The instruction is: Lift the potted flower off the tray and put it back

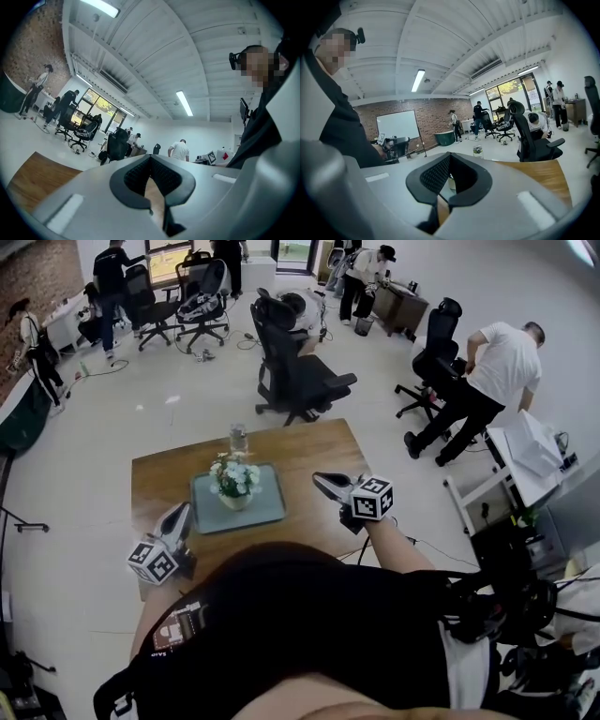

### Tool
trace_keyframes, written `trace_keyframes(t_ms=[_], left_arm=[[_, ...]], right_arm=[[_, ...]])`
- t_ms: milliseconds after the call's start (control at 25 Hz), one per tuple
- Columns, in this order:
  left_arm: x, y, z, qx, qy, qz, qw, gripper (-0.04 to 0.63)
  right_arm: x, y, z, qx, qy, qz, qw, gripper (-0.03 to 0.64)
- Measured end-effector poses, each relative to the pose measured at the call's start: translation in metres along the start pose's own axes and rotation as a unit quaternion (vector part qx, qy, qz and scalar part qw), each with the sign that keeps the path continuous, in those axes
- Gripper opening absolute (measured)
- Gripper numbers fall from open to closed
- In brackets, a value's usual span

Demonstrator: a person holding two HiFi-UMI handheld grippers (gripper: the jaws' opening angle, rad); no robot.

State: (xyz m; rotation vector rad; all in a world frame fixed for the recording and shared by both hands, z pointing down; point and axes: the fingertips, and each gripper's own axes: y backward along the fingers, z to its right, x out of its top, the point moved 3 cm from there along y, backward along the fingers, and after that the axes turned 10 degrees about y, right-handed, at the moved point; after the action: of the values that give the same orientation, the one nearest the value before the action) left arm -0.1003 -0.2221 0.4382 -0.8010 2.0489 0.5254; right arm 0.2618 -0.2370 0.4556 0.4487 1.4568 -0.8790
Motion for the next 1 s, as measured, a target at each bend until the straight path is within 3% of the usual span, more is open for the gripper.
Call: trace_keyframes(t_ms=[1000], left_arm=[[-0.011, 0.015, -0.002, 0.010, 0.013, -0.004, 0.9999, -0.003]], right_arm=[[-0.023, -0.003, -0.008, -0.002, 0.014, -0.034, 0.999, 0.012]])
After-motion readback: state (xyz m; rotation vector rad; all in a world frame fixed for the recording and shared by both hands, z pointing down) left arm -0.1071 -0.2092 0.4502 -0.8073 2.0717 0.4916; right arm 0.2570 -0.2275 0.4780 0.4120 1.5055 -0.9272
